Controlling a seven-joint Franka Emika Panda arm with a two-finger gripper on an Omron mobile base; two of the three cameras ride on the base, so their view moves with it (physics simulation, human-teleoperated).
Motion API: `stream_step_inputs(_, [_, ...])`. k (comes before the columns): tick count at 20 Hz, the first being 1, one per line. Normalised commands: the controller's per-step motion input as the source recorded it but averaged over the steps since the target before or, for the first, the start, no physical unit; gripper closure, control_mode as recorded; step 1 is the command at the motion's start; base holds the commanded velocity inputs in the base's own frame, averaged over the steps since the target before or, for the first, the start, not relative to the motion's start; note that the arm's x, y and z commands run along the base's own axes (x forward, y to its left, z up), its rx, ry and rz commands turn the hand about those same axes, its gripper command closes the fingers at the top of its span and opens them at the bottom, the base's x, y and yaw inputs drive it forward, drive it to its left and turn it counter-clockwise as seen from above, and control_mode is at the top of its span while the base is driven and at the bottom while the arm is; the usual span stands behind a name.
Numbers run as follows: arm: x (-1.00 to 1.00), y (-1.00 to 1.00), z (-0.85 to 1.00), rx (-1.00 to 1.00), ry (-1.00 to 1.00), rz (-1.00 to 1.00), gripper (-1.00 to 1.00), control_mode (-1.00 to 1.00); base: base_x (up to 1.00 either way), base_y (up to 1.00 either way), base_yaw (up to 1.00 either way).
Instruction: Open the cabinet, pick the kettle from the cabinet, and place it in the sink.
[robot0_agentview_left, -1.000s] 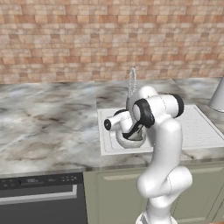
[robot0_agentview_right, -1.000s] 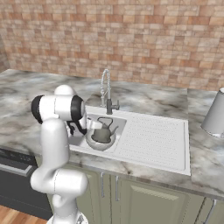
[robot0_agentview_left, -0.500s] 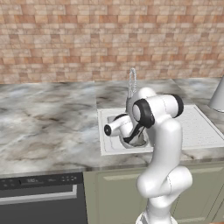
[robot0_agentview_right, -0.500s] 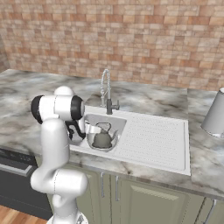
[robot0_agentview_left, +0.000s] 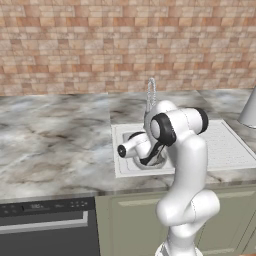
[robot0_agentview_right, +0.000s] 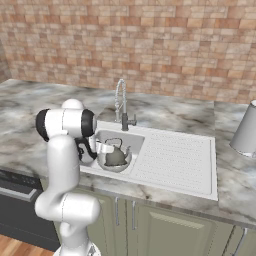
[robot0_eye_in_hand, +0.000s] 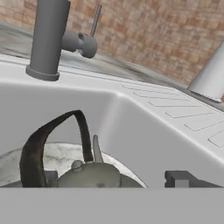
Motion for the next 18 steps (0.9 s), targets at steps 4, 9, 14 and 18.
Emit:
stream_step_inputs(4, [-0.02,0.14,-0.12,0.02,-0.19,0.00,-1.00,-1.00,0.00,0.00,0.00])
stream_step_inputs(9, [-0.04,0.17,-0.01,0.00,-0.18,0.00,-1.00,-1.00,0.00,0.00,0.00])
stream_step_inputs(14, [-0.21,0.14,0.00,0.00,-0.11,0.00,-1.00,-1.00,0.00,0.00,0.00])
stream_step_inputs(18, [-0.26,0.11,0.00,0.00,-0.08,-0.01,-1.00,-1.00,0.00,0.00,0.00])
